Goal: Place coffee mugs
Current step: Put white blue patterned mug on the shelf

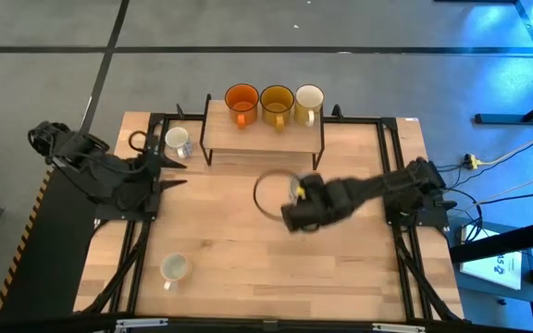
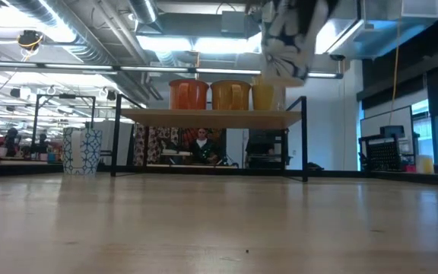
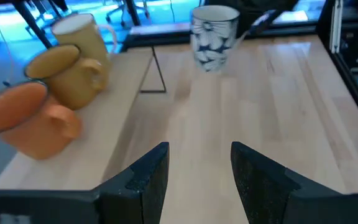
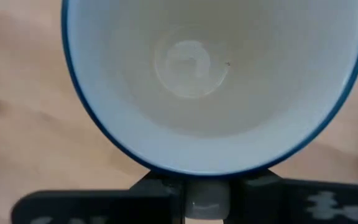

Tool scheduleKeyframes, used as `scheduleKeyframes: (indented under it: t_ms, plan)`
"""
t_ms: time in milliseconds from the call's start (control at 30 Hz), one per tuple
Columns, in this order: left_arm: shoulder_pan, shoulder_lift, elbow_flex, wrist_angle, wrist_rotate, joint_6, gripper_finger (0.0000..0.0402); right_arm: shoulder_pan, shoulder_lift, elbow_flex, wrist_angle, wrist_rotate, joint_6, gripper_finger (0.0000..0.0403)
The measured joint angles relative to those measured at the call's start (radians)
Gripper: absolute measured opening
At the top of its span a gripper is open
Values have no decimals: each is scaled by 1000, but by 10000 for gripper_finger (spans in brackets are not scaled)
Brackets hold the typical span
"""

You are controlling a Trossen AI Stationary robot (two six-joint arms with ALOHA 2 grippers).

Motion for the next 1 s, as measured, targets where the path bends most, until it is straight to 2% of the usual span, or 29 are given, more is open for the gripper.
scheduleKeyframes:
  t_ms: [233, 500, 833, 1000]
  plan:
    - [12, -51, 0, 0, -11, 33, 167, -202, -2, 131, -41, -11, -151, 37]
    - [11, -63, 0, -44, -12, 34, 167, -370, -2, 136, -43, -50, -218, 37]
    - [11, -63, 0, -35, -16, 59, 167, -510, -2, 134, -41, -108, -285, 37]
    - [11, -63, 0, -33, -18, 60, 167, -540, -1, 71, -43, -155, -293, 37]
